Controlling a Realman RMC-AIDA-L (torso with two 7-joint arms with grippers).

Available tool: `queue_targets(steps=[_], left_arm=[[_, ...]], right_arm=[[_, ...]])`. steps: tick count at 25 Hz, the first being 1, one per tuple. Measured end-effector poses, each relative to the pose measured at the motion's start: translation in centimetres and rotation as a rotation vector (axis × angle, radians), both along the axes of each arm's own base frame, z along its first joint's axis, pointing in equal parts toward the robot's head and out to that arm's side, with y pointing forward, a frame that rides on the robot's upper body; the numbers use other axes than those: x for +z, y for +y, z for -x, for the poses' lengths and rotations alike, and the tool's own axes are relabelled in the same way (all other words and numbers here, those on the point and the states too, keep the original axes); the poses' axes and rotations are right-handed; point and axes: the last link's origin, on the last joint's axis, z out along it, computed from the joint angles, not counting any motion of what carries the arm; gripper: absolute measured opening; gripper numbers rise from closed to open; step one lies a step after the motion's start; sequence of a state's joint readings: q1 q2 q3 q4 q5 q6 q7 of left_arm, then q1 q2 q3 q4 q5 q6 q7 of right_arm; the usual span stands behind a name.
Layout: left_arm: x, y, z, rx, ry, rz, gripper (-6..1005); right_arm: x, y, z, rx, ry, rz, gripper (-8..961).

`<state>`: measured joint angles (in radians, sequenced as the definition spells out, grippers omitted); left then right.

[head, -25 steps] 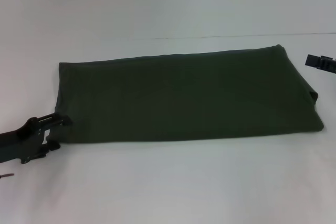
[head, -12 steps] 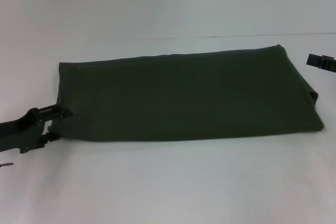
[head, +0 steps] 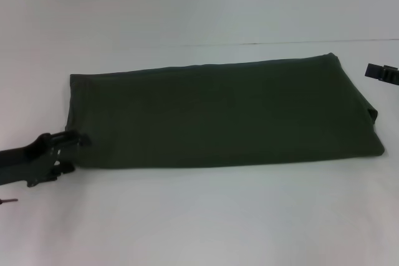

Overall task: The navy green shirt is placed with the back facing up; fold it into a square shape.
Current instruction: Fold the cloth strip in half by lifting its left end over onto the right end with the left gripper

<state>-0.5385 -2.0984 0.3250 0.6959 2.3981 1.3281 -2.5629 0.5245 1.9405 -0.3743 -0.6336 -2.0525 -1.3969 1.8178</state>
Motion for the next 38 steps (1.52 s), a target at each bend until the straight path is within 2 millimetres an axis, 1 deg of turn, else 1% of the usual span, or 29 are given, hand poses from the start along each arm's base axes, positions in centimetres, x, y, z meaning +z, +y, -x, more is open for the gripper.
queue_targets(steps=[7,27,38], left_arm=[[-0.1,-0.4,0.2,0.014,0.019,0.045,828],[0.6,1.2,0.1,0.012,0.070,0.009,827],[0.4,1.5,-0.5,-0.007,0.067,0.021,826]], right_arm=[[0.1,0.0,0.0,-0.002,0.001,-0.003,686],[0.3,0.0,0.0,-0.001,0.006,-0.009,684],[0.3,0.0,0.0,-0.001,0.007,-0.009,685]])
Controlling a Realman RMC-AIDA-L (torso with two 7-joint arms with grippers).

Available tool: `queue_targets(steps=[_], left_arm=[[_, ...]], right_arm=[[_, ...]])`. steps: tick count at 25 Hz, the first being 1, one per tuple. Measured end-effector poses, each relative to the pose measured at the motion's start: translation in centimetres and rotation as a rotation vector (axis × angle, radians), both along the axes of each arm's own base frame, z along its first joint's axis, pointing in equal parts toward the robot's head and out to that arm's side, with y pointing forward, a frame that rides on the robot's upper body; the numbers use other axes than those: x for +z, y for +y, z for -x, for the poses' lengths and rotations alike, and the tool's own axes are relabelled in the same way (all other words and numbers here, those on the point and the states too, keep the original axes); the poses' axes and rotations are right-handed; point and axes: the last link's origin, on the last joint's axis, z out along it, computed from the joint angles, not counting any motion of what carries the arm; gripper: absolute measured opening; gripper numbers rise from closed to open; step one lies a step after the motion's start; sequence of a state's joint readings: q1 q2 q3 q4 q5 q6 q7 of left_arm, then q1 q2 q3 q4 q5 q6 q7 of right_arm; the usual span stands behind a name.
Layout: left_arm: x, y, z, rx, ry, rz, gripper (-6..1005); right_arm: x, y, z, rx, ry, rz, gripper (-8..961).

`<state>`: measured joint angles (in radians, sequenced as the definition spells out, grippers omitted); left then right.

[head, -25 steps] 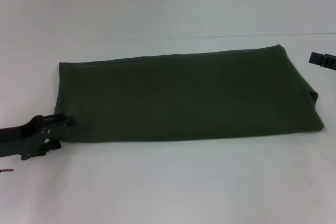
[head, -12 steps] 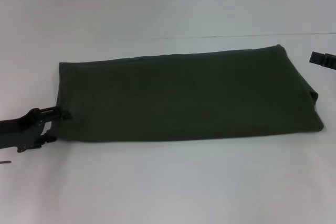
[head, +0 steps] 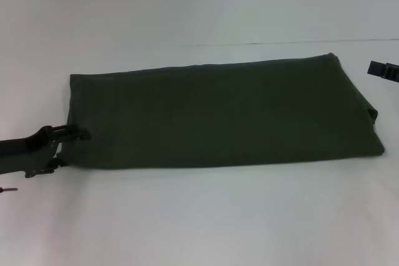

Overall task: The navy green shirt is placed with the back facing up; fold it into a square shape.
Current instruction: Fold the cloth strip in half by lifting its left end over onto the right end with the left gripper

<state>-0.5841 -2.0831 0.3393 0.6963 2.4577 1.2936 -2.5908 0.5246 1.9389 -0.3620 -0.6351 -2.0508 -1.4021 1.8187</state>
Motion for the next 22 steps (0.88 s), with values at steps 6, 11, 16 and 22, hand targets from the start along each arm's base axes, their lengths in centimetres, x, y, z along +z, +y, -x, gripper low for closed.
queue_targets(steps=[6,11,16,22], left_arm=[[-0.02,0.21,-0.34,-0.014,-0.004,0.002,826],[-0.07,0.37,-0.57,-0.029,0.003,0.006,825],[-0.20,0.52,-0.66,-0.047,0.030,0.017,825],[-0.25,0.79,-0.64,-0.077,0.075,0.018,822]], right_arm=[[0.00,-0.05,-0.05,-0.002,0.000,0.000,686],[0.00,-0.08,-0.10,-0.003,0.000,0.000,686],[0.05,-0.05,-0.12,-0.005,0.001,-0.005,684],[0.11,0.00,-0.11,-0.006,0.003,-0.010,684]])
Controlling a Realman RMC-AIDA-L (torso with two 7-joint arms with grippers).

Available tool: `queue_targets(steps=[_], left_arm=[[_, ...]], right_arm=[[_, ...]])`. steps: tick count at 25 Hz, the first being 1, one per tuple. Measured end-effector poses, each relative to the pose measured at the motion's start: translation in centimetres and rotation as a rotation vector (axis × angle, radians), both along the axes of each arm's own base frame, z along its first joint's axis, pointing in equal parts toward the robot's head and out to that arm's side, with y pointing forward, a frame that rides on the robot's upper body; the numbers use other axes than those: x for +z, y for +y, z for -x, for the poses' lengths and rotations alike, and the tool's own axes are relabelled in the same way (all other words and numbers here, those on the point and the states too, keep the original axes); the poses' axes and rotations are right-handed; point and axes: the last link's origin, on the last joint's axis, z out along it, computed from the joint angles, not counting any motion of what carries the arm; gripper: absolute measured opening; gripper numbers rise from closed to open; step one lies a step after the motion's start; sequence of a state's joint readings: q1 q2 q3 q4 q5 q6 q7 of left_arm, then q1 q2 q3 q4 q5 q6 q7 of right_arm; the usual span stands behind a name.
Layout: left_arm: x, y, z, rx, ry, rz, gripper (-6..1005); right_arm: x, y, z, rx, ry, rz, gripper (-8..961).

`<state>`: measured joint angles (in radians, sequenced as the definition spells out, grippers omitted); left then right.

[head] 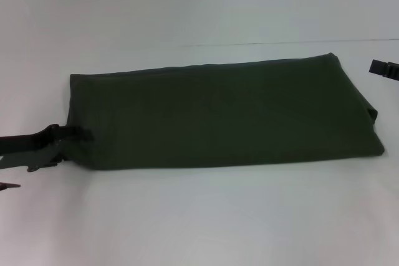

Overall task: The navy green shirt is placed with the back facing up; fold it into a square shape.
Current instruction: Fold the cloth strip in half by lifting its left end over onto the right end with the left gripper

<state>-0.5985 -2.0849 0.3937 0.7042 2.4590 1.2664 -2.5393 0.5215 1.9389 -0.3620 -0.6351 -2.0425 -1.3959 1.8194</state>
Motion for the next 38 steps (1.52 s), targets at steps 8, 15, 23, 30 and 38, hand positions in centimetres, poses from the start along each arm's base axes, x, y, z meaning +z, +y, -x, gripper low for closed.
queue_targets(steps=[8,15,23,30,38], left_arm=[[0.2,0.1,0.2,-0.029,0.032,-0.007,604],[0.3,0.1,0.6,-0.020,0.048,-0.021,310],[-0.1,-0.7,1.0,-0.018,0.034,-0.016,38],[0.7,-2.6,1.9,-0.045,-0.041,-0.069,38],[2.8,-4.6,4.0,-0.059,-0.009,-0.138,38]], right_arm=[[0.0,0.0,0.0,0.000,0.001,-0.003,685],[0.0,0.1,0.1,0.001,0.001,-0.003,685],[-0.3,0.0,0.1,0.004,0.006,-0.003,685],[-0.8,-0.3,0.3,0.012,0.047,-0.019,685],[-2.3,-0.2,1.2,0.027,0.087,-0.022,686]])
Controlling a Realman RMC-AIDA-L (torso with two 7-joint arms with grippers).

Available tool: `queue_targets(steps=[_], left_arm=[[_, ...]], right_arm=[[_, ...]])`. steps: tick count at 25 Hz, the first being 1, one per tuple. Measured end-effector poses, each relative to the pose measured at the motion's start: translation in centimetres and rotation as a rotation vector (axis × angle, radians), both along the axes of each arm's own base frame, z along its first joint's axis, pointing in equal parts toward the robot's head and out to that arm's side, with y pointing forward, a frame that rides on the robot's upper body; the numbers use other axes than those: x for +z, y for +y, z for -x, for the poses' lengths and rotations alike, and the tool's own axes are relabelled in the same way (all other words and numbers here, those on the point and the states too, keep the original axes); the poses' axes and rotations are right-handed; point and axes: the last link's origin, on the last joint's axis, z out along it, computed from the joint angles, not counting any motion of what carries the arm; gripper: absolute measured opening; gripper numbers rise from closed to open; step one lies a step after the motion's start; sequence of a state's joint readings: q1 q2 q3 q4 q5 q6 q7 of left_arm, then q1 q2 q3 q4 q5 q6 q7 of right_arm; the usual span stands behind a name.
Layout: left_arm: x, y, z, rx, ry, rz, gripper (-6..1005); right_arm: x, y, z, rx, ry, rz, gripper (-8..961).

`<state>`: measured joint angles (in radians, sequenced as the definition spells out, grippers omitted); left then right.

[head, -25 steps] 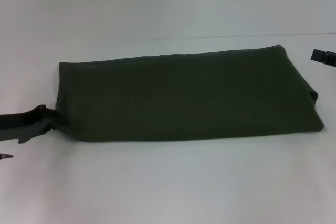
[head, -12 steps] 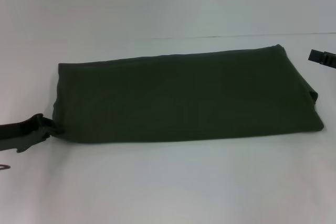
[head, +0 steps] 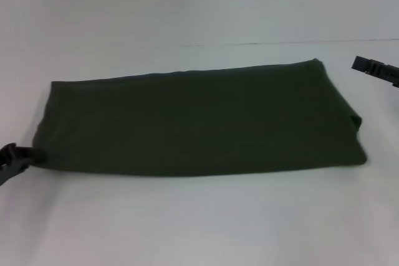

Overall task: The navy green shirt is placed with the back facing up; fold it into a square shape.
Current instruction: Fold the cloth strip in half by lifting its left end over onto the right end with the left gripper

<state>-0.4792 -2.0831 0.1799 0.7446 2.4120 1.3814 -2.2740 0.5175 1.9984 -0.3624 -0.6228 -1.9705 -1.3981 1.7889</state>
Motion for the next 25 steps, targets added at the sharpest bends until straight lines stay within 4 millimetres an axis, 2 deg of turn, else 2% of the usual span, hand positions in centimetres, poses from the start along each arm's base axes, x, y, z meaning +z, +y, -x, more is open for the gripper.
queue_targets(steps=[2,12,17,20,22,25], left_arm=[[0.4,-0.3,0.4,0.004,0.013,-0.006,38],[5.4,-2.9,3.7,0.068,0.148,-0.076,37],[8.0,-3.7,4.4,0.082,0.193,-0.105,37],[8.3,-3.3,3.0,0.012,0.150,-0.093,37],[7.8,-2.5,0.9,-0.095,0.076,-0.071,37],[5.6,-0.6,-3.7,-0.307,-0.084,-0.007,37]], right_arm=[[-0.4,0.1,0.3,0.005,0.010,-0.004,686],[-1.7,0.4,1.1,0.005,0.042,-0.015,685],[-2.4,0.4,1.3,0.010,0.048,-0.008,684],[-2.5,0.4,1.3,0.012,0.047,-0.008,684],[-2.5,0.3,1.1,0.011,0.044,-0.008,684],[-2.4,-0.1,0.7,0.009,0.038,-0.012,684]])
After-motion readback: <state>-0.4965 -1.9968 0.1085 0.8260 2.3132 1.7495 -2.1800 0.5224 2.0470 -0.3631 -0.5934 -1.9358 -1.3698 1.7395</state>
